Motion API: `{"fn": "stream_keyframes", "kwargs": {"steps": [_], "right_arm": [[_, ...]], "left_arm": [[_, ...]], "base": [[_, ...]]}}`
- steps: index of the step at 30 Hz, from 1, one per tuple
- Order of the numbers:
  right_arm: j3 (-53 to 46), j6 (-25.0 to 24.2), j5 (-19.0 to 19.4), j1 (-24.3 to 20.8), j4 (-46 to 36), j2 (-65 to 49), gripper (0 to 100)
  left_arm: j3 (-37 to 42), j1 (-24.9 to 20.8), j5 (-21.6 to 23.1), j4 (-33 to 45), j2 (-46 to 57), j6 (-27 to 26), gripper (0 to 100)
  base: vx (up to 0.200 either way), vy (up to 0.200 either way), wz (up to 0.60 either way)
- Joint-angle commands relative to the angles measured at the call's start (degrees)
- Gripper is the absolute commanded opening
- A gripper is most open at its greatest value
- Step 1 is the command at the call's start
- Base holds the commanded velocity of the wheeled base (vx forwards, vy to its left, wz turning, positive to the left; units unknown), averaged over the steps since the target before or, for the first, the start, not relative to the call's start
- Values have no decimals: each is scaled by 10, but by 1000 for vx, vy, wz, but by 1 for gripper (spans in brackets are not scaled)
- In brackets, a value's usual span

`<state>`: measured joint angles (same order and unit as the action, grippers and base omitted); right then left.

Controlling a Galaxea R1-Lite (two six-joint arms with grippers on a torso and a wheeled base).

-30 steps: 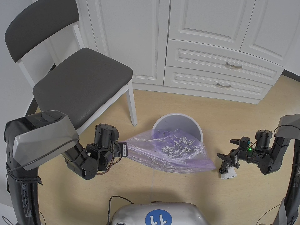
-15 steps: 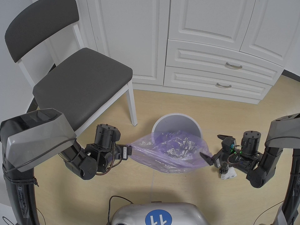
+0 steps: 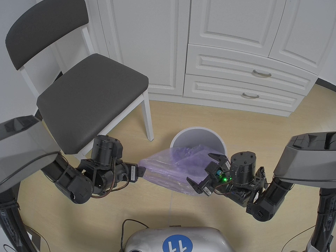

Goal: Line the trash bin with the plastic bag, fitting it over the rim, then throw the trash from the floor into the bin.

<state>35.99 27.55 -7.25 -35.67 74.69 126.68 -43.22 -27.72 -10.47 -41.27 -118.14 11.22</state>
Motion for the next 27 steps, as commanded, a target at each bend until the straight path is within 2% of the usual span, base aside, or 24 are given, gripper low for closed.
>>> {"fn": "stream_keyframes", "kwargs": {"steps": [1,9,13,16,17,18,19,27], "right_arm": [[42,1,-22,-22,-10,37,100],[42,-4,-22,-2,-12,30,100],[44,-3,-23,-3,-14,30,100],[44,-2,-35,-11,-14,33,100],[44,-2,-35,-11,-14,33,100],[53,0,-39,-12,-16,36,100],[60,0,-40,-12,-19,37,100],[115,0,-43,-26,-65,43,100]], "left_arm": [[27,16,26,-6,57,0,100],[81,21,29,-42,88,21,100],[111,52,33,-75,86,28,100],[143,86,71,-104,92,26,100],[143,86,71,-104,92,26,100],[148,96,104,-129,98,29,100],[149,97,114,-138,98,31,100],[124,96,126,-157,81,32,100]], "base": [[0,0,0],[0,0,0],[0,0,0],[0,0,0],[0,0,0],[0,0,0],[0,0,0],[0,0,0]]}}
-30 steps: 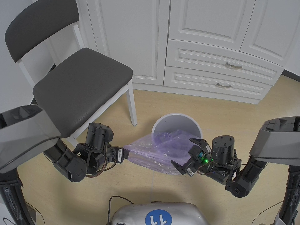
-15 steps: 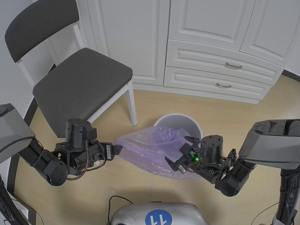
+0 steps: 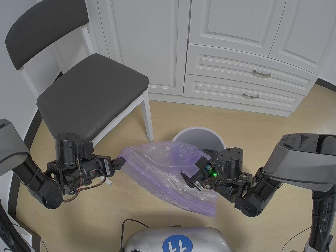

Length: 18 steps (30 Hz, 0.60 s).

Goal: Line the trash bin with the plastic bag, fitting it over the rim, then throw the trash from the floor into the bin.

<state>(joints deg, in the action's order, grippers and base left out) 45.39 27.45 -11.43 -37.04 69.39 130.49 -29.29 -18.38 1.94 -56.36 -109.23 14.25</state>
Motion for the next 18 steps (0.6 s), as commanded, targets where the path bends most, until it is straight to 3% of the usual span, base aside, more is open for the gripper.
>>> {"fn": "stream_keyframes", "kwargs": {"steps": [1,13,18], "right_arm": [[19,1,-1,-15,-15,1,100],[-70,-1,4,-63,-60,-78,100],[-81,-8,3,-92,-65,-55,100]], "left_arm": [[-16,3,3,-7,-5,3,100],[-22,-25,3,-8,-16,17,100],[-23,-26,3,-8,-20,17,100]], "base": [[0,0,0],[0,0,0],[0,0,0]]}}
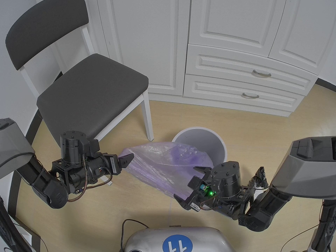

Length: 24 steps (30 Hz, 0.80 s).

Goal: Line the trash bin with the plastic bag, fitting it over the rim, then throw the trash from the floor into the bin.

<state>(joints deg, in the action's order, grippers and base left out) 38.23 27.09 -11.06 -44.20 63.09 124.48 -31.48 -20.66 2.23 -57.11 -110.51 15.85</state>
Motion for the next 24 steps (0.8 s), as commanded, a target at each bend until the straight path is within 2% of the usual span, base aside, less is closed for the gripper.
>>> {"fn": "stream_keyframes", "kwargs": {"steps": [1,8,15,20,24], "right_arm": [[-10,-5,-1,-20,-2,5,100],[47,-15,-3,-35,-5,100,100],[102,-15,-5,-37,-42,158,100],[149,-12,-28,-22,-46,172,100],[222,13,-37,39,-71,179,100]], "left_arm": [[-2,-3,0,0,-8,1,100],[0,-3,0,0,-7,1,100],[1,-3,0,0,-5,1,100],[3,-3,0,0,-3,1,100],[2,-3,0,0,-3,1,100]], "base": [[0,0,0],[0,0,0],[0,0,0],[0,0,0],[0,0,0]]}}
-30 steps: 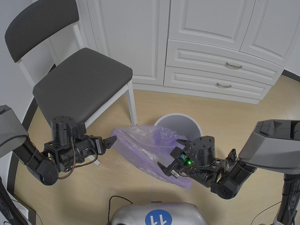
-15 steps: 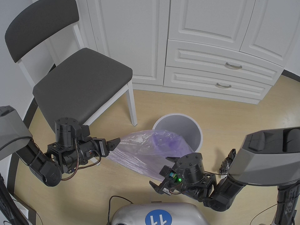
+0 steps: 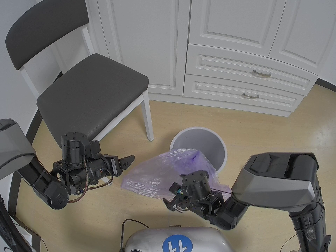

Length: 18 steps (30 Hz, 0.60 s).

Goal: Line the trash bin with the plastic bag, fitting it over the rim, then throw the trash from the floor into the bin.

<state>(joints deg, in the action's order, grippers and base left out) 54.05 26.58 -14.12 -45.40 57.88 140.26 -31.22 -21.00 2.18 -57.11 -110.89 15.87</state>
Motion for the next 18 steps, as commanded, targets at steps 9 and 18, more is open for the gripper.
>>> {"fn": "stream_keyframes", "kwargs": {"steps": [9,18], "right_arm": [[201,20,-6,135,-97,27,100],[232,11,-6,153,-125,11,100]], "left_arm": [[-1,1,0,0,-1,0,100],[0,1,0,0,1,0,100]], "base": [[0,0,0],[0,0,0]]}}
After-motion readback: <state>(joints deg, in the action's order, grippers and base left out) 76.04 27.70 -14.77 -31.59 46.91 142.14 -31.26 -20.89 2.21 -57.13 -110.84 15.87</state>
